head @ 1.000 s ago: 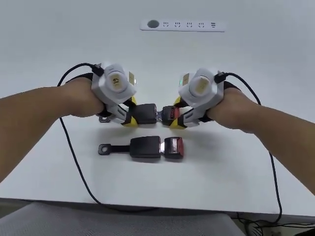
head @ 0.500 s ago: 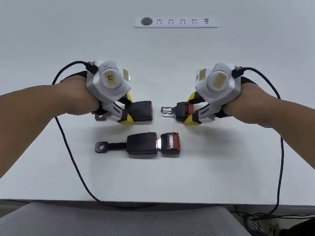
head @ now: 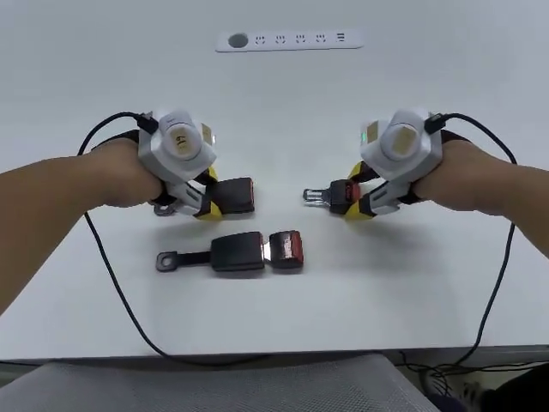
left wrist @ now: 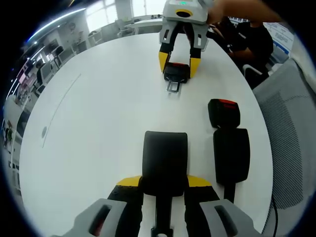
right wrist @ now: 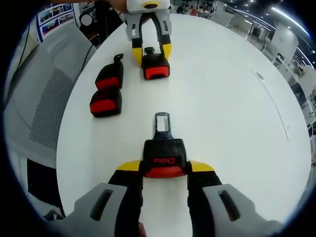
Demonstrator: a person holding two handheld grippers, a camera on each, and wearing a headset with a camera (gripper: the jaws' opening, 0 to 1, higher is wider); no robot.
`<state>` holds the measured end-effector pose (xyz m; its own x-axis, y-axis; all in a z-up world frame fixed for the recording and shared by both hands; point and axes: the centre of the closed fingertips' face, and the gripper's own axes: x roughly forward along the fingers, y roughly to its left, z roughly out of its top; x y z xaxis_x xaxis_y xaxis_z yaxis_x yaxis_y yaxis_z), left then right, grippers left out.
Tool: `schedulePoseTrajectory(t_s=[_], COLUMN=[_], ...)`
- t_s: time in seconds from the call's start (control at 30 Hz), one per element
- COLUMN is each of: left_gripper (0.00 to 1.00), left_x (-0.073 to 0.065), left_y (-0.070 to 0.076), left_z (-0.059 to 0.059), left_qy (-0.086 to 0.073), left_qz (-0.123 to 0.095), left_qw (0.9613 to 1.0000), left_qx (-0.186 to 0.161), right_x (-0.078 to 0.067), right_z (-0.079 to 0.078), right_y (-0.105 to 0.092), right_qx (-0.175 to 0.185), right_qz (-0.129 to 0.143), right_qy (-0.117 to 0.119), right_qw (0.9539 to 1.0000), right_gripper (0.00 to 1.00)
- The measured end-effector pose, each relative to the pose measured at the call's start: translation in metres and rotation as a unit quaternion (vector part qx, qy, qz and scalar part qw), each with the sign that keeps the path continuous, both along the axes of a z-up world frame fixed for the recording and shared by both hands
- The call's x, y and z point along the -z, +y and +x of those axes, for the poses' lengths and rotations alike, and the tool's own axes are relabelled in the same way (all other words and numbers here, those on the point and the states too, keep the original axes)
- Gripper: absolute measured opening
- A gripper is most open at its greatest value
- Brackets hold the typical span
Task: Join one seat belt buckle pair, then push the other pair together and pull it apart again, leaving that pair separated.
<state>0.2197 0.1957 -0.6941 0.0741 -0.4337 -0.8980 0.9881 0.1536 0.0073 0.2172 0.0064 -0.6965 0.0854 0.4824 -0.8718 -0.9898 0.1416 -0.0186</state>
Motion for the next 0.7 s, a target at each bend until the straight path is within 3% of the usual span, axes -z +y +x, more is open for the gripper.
schedulePoseTrajectory(t_s=[0.03, 0.27, 0.33, 0.43, 0.53, 0.57, 0.6, 0.7], left_gripper=[0.33, 0.33, 0.33, 0.34, 0.38, 0.4, 0.42, 0.47], left_x=[0.0, -0.002, -0.001, -0.002, -0.002, -0.003, -0.007, -0.024], left_y=[0.0, -0.002, -0.001, 0.001, 0.006, 0.007, 0.01, 0.007], left_z=[0.0, -0.002, 0.001, 0.002, 0.007, 0.007, 0.01, 0.012], left_qy=[0.0, -0.014, -0.014, -0.011, -0.015, -0.018, -0.034, -0.058], left_qz=[-0.001, 0.013, 0.016, 0.007, 0.002, 0.004, 0.004, -0.023], left_qw=[1.0, 0.9998, 0.9998, 0.9997, 0.9989, 0.9986, 0.9978, 0.9948], left_qx=[-0.001, 0.004, -0.002, -0.021, -0.044, -0.049, -0.057, -0.08], right_x=[0.001, 0.0, -0.001, -0.002, -0.005, -0.008, -0.009, -0.016], right_z=[-0.001, -0.005, 0.001, -0.002, 0.004, 0.008, 0.007, 0.003], right_y=[-0.001, 0.003, 0.0, 0.001, -0.001, -0.002, -0.003, -0.004], right_qx=[0.005, 0.003, 0.018, 0.022, 0.028, 0.028, 0.03, 0.068], right_qz=[-0.003, -0.028, -0.036, -0.046, -0.062, -0.064, -0.066, -0.043], right_qy=[0.009, 0.001, -0.004, -0.004, -0.034, -0.06, -0.067, -0.069], right_qw=[0.9999, 0.9996, 0.9992, 0.9987, 0.9971, 0.9958, 0.9951, 0.9944], right_gripper=[0.34, 0.35, 0.38, 0.36, 0.41, 0.43, 0.46, 0.51])
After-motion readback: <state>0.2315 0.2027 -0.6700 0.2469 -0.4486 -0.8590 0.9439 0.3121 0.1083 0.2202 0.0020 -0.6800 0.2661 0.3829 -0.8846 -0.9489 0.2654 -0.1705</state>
